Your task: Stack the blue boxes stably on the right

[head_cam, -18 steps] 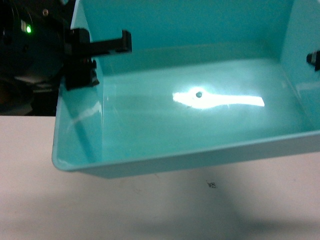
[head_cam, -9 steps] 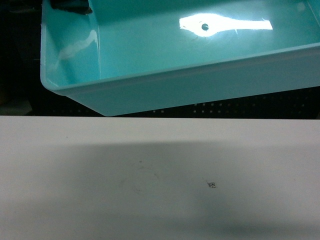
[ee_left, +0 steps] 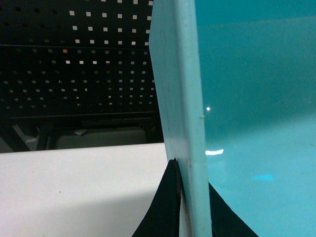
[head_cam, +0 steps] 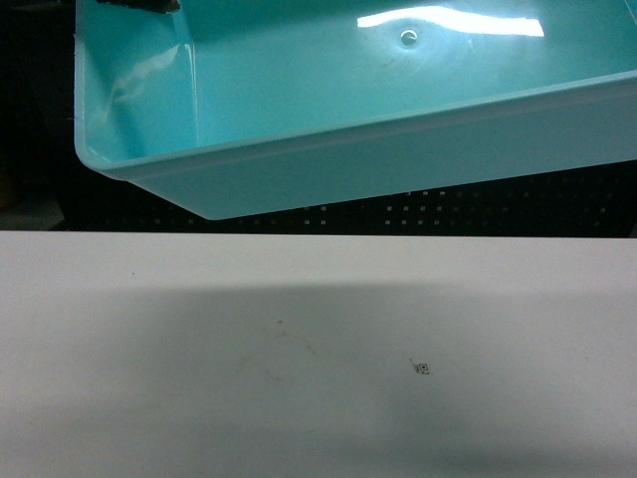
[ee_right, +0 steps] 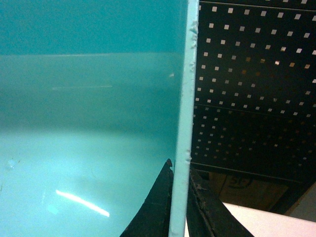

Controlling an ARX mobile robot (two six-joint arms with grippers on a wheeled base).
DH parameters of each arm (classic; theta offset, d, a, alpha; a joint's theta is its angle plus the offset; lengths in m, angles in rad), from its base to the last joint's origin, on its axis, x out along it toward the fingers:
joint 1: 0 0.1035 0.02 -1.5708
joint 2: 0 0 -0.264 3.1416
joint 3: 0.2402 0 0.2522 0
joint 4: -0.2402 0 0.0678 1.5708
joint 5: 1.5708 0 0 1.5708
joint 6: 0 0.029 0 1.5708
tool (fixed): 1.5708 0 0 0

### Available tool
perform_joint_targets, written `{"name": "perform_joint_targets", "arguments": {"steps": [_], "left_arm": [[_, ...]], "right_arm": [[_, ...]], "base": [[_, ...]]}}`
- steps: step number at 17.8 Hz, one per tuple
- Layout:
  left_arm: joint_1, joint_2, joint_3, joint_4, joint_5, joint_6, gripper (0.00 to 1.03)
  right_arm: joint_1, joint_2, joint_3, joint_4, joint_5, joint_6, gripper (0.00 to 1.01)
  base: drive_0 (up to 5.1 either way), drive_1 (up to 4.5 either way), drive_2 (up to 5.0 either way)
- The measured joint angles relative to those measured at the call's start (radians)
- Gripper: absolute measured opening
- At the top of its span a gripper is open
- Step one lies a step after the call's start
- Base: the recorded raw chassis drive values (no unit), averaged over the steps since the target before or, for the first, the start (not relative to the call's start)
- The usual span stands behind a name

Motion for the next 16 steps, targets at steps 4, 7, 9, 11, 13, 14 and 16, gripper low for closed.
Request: {"name": "perform_joint_targets", "arguments": {"steps": [4,7,9,11,13,14,16], "left_arm": [[0.003,-0.002,0.0,0.0,0.0,0.0,0.02],[0.003,-0.002,0.0,0.0,0.001,0.0,0.02],[0.002,-0.002,0.0,0.0,0.0,0.0,0.02],[0.002,-0.002,0.0,-0.001,0.0,0.0,0.02],[0.002,-0.002,0.0,0.0,0.0,0.0,0.02],[0.002,-0.002,0.0,0.0,0.0,0.0,0.02],[0.002,-0.002,0.0,0.0,0.0,0.0,0.02]], "right_arm": [[0.002,0.0,0.0,0.002,0.0,0.003,0.07],[0.002,0.0,0.0,0.001,0.0,0.003,0.07],[0.002,0.0,0.0,0.001,0.001,0.003,0.07],[0.002,0.0,0.0,0.001,0.001,0.003,0.07],[0.002,0.0,0.0,0.002,0.001,0.003,0.07],[0.002,0.0,0.0,0.001,0.001,0.003,0.07],[0.002,0.0,0.0,0.001,0.001,0.003,0.07]], "base": [[-2.0,-1.99,-2.0],[-1.6,-1.59,-1.6],[-1.6,-1.58,-1.6],[-1.6,-1.58,-1.6],[-1.6,-1.6,-1.6],[-1.6,-1.58,-1.6],[-1.7,-1.71,-1.7]]}}
